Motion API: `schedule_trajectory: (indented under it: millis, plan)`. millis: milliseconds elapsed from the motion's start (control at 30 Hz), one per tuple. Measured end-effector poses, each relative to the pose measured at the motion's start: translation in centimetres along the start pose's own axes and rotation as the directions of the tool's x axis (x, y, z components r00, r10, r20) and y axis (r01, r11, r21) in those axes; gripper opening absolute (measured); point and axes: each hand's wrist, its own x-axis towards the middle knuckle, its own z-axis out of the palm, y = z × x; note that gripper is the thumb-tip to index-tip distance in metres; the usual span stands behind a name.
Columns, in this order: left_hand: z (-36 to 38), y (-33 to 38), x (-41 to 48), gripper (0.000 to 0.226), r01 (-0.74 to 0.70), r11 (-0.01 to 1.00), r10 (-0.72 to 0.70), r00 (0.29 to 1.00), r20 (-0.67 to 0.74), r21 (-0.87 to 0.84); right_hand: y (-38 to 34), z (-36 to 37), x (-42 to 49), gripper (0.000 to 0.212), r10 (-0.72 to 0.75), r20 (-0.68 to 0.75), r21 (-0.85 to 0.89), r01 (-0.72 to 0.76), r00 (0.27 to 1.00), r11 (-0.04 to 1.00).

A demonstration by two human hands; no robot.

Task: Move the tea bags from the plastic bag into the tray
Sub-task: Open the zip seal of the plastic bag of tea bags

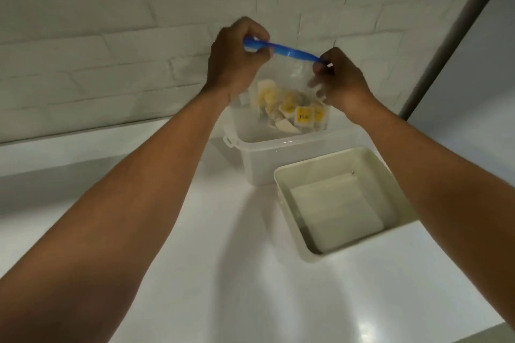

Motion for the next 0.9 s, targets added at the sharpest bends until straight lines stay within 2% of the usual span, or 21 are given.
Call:
schedule_trajectory:
  millis: [67, 200, 267, 333, 433, 500, 633, 733, 833, 867, 900]
  plan:
    - [-1.0, 1.0, 0.0, 0.031, 0.012, 0.985, -0.019, 0.999, -0.036, -0.172, -1.9, -0.6, -1.3, 0.011, 0.035, -0.020, 0.228, -0.030, 0.999, 0.973]
    - [-2.6, 2.4, -1.0, 0.063, 0.109, 0.903, -0.112, 0.994, 0.016, -0.416, -4.6, -1.3, -4.3, 0.011, 0.014, -0.027, 0.398, -0.002, 1.000, 0.917]
    - [-3.3, 2.4, -2.0, 0.062, 0.191, 0.884, -0.155, 0.981, 0.117, -0.428, -5.5, -1.3, -5.6, 0.013, 0.038, -0.005, 0.493, -0.031, 0.999, 0.870]
    - [-3.7, 2.2, -3.4, 0.052, 0.210, 0.893, -0.150, 0.973, 0.176, -0.398, -6.4, -1.1, -7.0, 0.014, 0.073, 0.031, 0.557, -0.078, 0.997, 0.827]
    - [-4.1, 1.4, -6.2, 0.047, 0.244, 0.867, -0.212, 0.970, 0.122, -0.434, -6.7, -0.2, -9.9, 0.010, 0.109, 0.116, 0.597, -0.157, 0.987, 0.787]
    - [-4.3, 0.0, -8.5, 0.047, 0.306, 0.823, -0.288, 0.951, 0.112, -0.479, -6.0, 0.9, -12.5, 0.007, 0.147, 0.192, 0.561, -0.231, 0.970, 0.795]
    - [-4.6, -4.3, -14.0, 0.031, 0.367, 0.755, -0.324, 0.929, 0.177, -0.543, -3.3, 3.1, -17.4, 0.011, 0.200, 0.339, 0.450, -0.345, 0.919, 0.823]
    - [-4.9, -6.6, -17.1, 0.023, 0.406, 0.714, -0.358, 0.912, 0.202, -0.570, -1.3, 4.8, -19.0, 0.012, 0.237, 0.395, 0.363, -0.388, 0.888, 0.847]
    - [-5.3, -8.9, -18.8, 0.024, 0.485, 0.694, -0.426, 0.872, 0.240, -0.532, 0.2, 6.3, -19.4, 0.016, 0.236, 0.404, 0.236, -0.350, 0.884, 0.907]
    - [-5.4, -9.7, -19.4, 0.025, 0.513, 0.698, -0.440, 0.858, 0.266, -0.500, 0.7, 6.7, -19.3, 0.017, 0.235, 0.394, 0.135, -0.309, 0.888, 0.941]
    - [-5.5, -10.4, -19.9, 0.027, 0.535, 0.716, -0.453, 0.845, 0.285, -0.448, 1.3, 7.1, -19.2, 0.019, 0.233, 0.389, -0.036, -0.238, 0.891, 0.971]
